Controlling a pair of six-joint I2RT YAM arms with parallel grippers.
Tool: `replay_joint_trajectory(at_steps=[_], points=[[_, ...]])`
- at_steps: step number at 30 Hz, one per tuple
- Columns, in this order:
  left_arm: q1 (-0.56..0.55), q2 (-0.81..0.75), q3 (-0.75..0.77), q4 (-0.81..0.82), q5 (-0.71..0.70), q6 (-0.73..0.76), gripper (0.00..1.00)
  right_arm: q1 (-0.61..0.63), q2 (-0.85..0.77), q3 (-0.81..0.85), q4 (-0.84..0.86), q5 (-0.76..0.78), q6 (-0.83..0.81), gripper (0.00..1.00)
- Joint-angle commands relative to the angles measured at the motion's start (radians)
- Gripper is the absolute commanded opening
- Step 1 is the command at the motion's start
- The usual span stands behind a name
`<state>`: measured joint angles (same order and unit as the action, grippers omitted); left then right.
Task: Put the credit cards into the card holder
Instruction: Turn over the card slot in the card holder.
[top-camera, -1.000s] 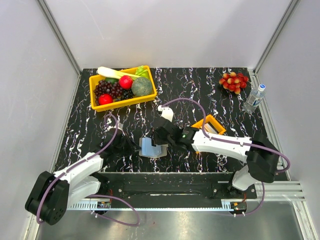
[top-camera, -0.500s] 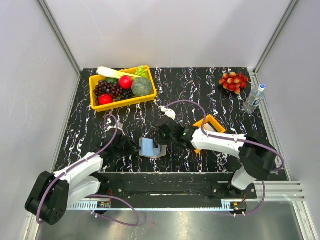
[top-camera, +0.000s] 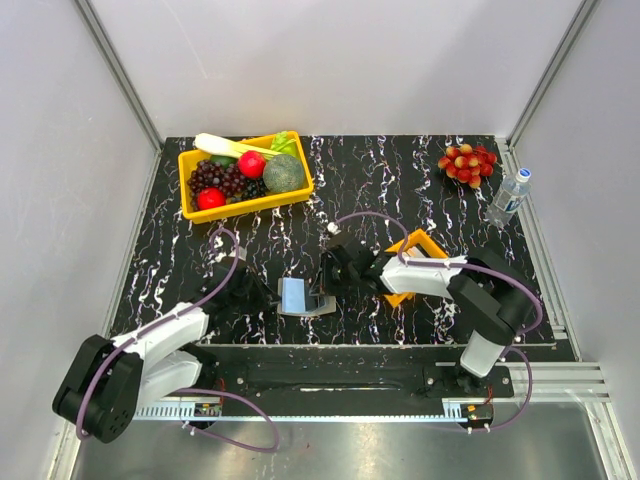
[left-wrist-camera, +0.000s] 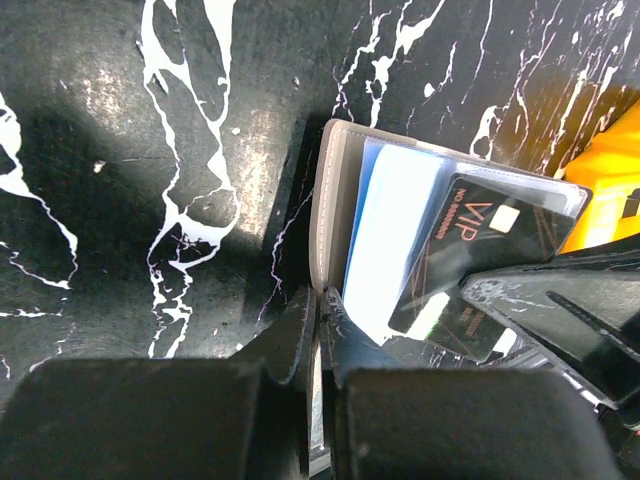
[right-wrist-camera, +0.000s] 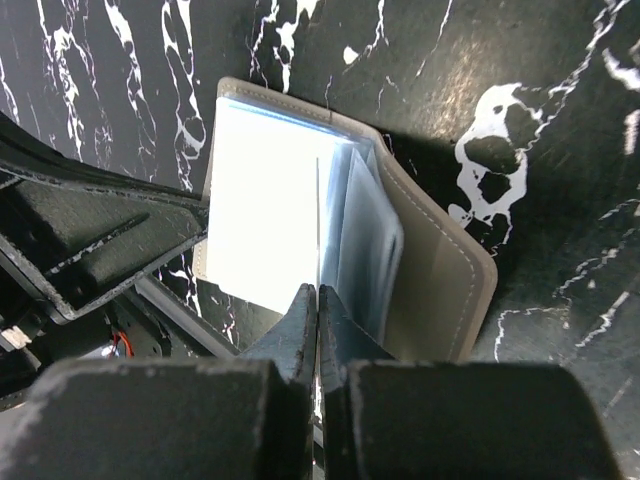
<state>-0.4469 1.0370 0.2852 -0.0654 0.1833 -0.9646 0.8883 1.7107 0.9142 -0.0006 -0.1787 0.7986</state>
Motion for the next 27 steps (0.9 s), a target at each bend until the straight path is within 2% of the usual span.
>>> replay_joint_trajectory(at_steps=[1, 9, 15, 24, 27], points=[[-0.004, 0.02, 0.008, 0.016, -0.036, 0.02, 0.0, -0.009, 0.027, -0.058, 0.129, -0.087, 0.054, 0.0], [-0.006, 0.04, 0.003, 0.019, -0.041, 0.018, 0.0, -0.048, 0.017, -0.152, 0.206, -0.076, 0.111, 0.0], [-0.006, 0.041, 0.009, 0.007, -0.042, 0.027, 0.0, -0.104, 0.043, -0.163, 0.214, -0.1, 0.088, 0.0], [-0.006, 0.077, 0.029, 0.009, -0.038, 0.05, 0.0, -0.121, 0.132, -0.112, 0.231, -0.264, 0.013, 0.0], [-0.006, 0.084, 0.031, 0.01, -0.041, 0.04, 0.0, -0.12, 0.13, -0.118, 0.234, -0.269, 0.013, 0.0]])
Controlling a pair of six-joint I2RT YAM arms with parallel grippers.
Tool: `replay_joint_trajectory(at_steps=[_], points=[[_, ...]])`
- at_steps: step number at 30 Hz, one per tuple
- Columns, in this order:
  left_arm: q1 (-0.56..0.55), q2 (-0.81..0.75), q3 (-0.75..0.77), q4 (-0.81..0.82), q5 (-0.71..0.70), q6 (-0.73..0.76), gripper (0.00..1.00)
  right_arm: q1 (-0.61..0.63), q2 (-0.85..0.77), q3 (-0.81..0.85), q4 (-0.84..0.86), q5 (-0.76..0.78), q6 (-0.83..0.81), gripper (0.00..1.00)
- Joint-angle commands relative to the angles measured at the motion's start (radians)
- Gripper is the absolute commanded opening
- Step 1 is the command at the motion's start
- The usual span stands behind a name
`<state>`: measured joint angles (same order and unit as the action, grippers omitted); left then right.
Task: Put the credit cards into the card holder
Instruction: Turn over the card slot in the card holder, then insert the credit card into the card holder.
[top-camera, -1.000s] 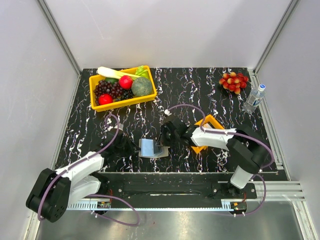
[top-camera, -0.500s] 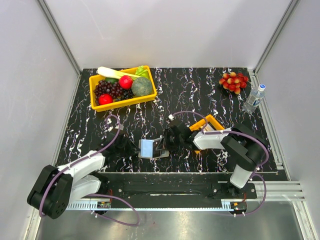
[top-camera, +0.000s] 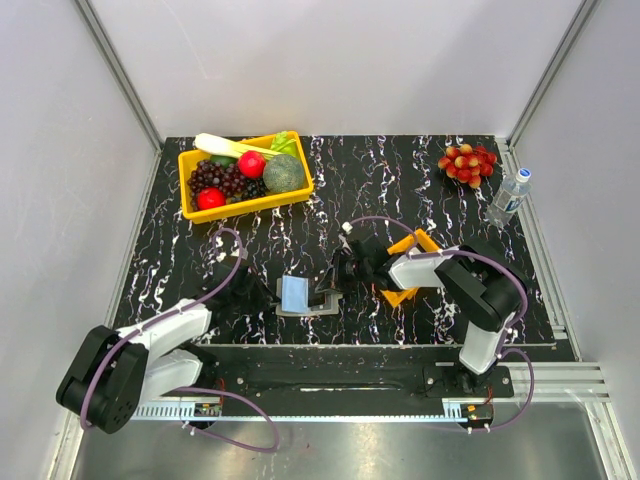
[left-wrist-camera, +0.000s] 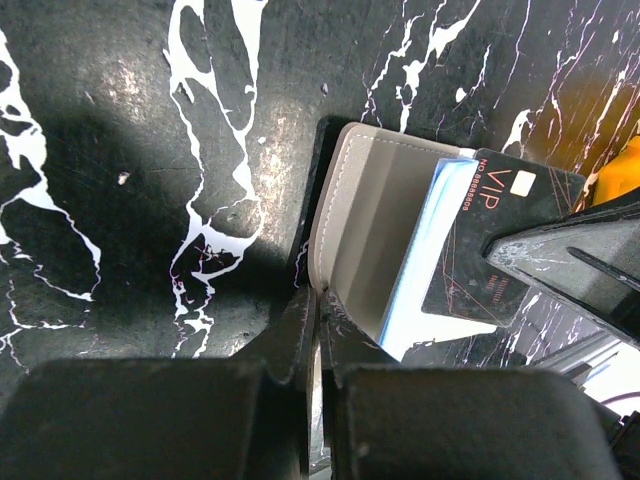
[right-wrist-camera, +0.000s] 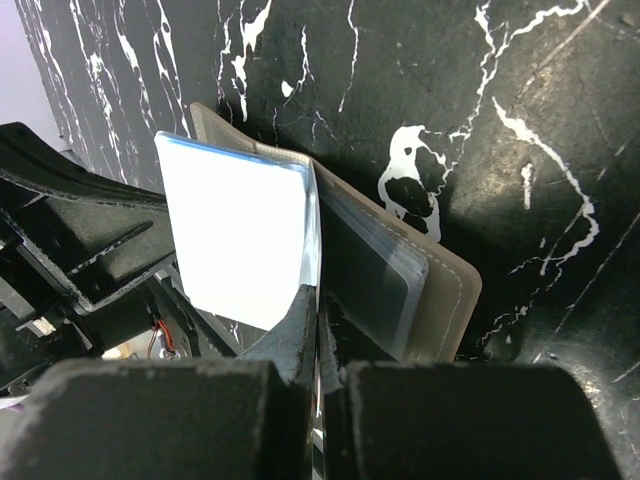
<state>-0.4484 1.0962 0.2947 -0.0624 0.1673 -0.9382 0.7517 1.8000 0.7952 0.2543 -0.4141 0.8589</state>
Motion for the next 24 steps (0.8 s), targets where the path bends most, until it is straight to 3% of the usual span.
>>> replay_joint_trajectory(at_steps=[1, 9, 24], points=[[-0.004, 0.027, 0.021, 0.007, -0.028, 0.013, 0.0, 0.021, 0.038, 0.001, -0.024, -0.032, -0.052, 0.0], [-0.004, 0.033, 0.032, 0.004, -0.031, 0.013, 0.0, 0.058, -0.074, -0.008, 0.002, 0.009, -0.08, 0.0], [-0.004, 0.014, 0.026, 0.003, -0.028, 0.012, 0.0, 0.046, -0.067, -0.014, -0.058, 0.135, -0.034, 0.0]])
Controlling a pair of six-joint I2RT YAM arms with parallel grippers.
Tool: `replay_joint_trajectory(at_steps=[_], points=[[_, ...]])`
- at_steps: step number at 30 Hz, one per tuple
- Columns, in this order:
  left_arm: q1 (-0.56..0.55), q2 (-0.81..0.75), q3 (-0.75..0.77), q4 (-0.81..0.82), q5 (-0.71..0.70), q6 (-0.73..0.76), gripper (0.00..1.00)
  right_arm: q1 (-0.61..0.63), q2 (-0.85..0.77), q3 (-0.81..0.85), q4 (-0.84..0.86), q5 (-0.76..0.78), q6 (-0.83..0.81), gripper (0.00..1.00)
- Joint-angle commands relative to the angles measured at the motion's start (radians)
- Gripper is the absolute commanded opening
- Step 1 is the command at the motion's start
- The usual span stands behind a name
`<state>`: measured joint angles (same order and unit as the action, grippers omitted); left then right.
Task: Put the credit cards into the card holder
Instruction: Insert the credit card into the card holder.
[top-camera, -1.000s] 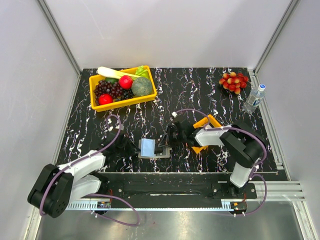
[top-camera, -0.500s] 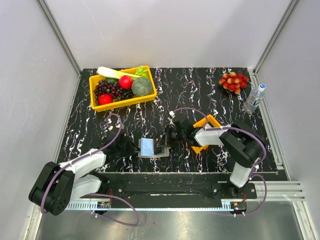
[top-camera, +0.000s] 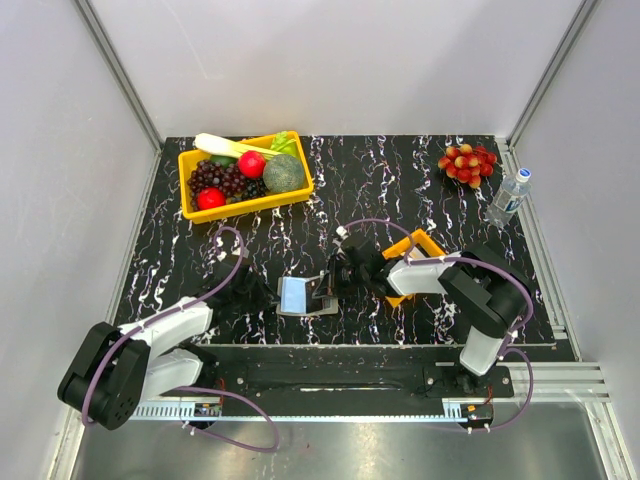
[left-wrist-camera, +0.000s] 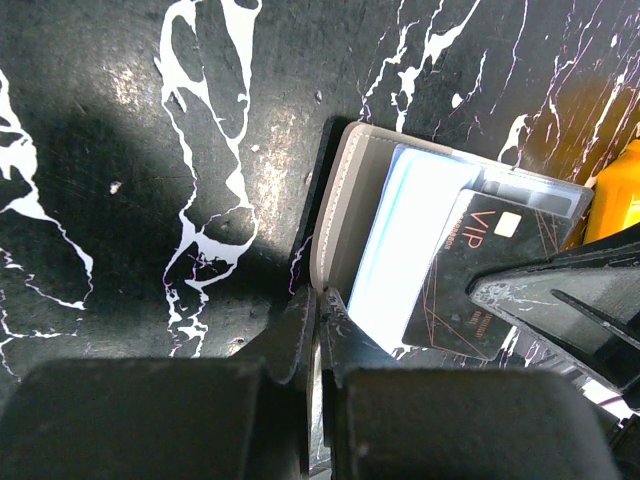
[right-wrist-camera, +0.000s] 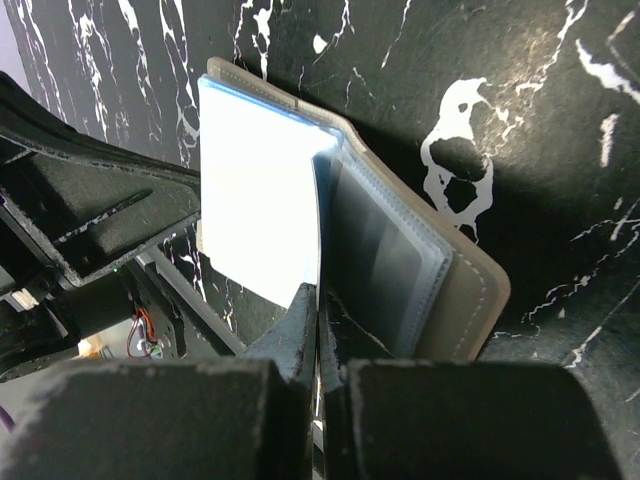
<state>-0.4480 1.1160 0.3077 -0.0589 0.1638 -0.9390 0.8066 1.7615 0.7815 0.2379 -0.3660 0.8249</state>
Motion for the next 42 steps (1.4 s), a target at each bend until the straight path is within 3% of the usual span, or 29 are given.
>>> replay_joint_trajectory(at_steps=[1, 23, 28, 32, 42], points=[[-0.004, -0.007, 0.013, -0.002, -0.023, 0.011, 0.0, -0.01, -0.022, -0.002, -0.046, 0.091, 0.005, 0.0], [-0.004, 0.002, 0.016, 0.018, -0.006, 0.016, 0.0, -0.01, 0.118, 0.042, -0.009, -0.007, 0.048, 0.0], [-0.003, -0.007, 0.013, 0.013, -0.009, 0.011, 0.0, 0.002, 0.053, 0.019, -0.1, 0.012, 0.102, 0.0], [-0.004, -0.004, 0.013, 0.019, -0.012, 0.009, 0.0, 0.006, 0.111, 0.039, -0.112, -0.037, 0.123, 0.0], [-0.004, 0.002, 0.018, 0.027, -0.006, 0.009, 0.0, 0.026, 0.182, 0.064, 0.006, -0.034, 0.166, 0.02]])
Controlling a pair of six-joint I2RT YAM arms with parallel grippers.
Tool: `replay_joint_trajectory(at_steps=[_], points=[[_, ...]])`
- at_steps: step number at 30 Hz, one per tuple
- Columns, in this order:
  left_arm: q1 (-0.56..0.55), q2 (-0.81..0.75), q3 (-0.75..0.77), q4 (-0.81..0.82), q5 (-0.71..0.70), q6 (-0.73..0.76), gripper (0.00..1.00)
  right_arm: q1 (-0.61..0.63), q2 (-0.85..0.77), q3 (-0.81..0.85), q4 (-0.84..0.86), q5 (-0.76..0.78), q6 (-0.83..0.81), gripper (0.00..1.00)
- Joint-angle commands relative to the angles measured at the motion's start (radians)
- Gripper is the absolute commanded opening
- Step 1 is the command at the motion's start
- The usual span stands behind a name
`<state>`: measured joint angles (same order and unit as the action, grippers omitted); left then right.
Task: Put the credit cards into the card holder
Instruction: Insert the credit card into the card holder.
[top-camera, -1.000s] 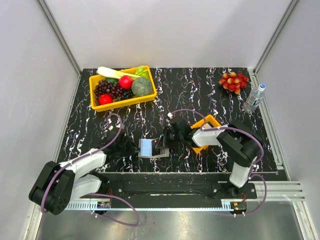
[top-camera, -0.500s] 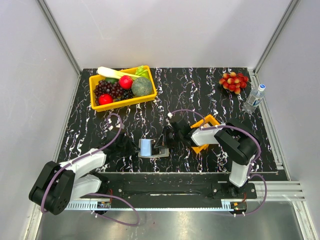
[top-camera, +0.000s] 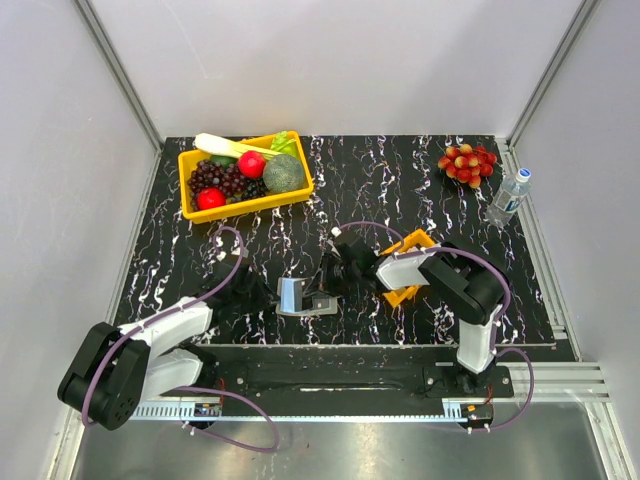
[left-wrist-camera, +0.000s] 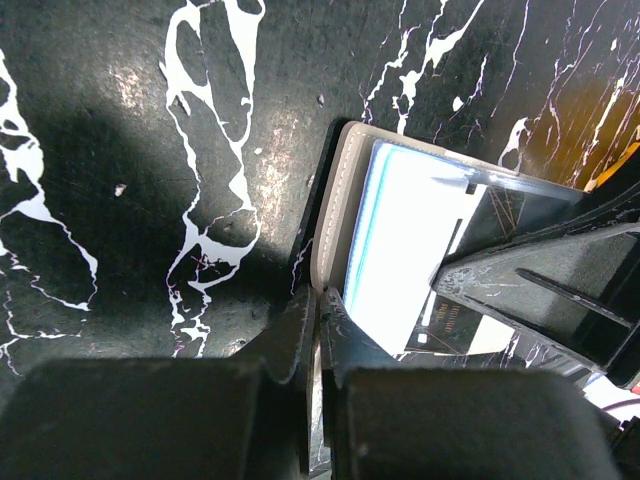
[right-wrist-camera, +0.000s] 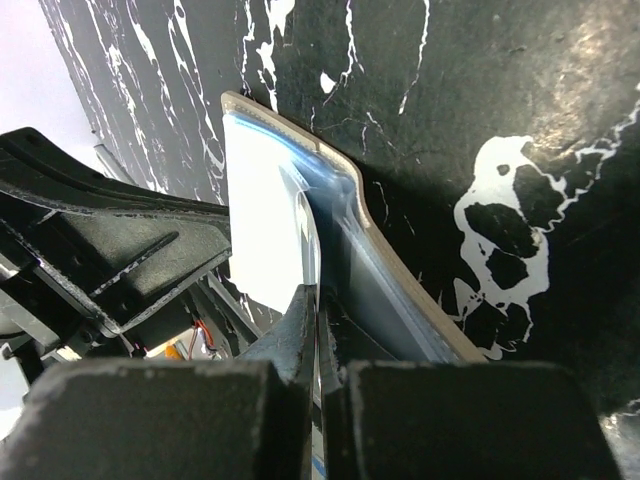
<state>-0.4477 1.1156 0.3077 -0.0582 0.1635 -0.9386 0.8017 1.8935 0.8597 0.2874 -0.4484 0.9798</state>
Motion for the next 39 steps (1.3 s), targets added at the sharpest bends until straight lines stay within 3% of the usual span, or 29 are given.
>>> replay_joint_trajectory(at_steps=[1, 5, 11, 14, 24, 29, 39], points=[[-0.005, 0.006, 0.018, 0.026, -0.004, 0.009, 0.0, 0.031, 0.052, -0.016, -0.037, 0.05, 0.011, 0.02], [-0.006, 0.003, 0.014, 0.026, -0.005, 0.009, 0.0, 0.031, 0.035, -0.027, -0.045, 0.057, 0.01, 0.14], [-0.006, -0.013, 0.008, 0.015, -0.013, 0.007, 0.0, 0.031, -0.095, -0.057, -0.146, 0.167, -0.03, 0.4], [-0.006, -0.01, 0.01, 0.015, -0.013, 0.008, 0.0, 0.031, -0.129, -0.042, -0.197, 0.217, -0.055, 0.44], [-0.006, -0.008, 0.013, 0.018, -0.01, 0.011, 0.0, 0.043, -0.123, -0.002, -0.232, 0.223, -0.079, 0.35], [-0.006, -0.01, 0.016, 0.018, -0.009, 0.009, 0.0, 0.067, -0.093, 0.044, -0.223, 0.189, -0.082, 0.12], [-0.009, -0.02, 0.013, 0.018, -0.005, 0.006, 0.0, 0.093, 0.009, 0.088, -0.151, 0.093, -0.026, 0.14]])
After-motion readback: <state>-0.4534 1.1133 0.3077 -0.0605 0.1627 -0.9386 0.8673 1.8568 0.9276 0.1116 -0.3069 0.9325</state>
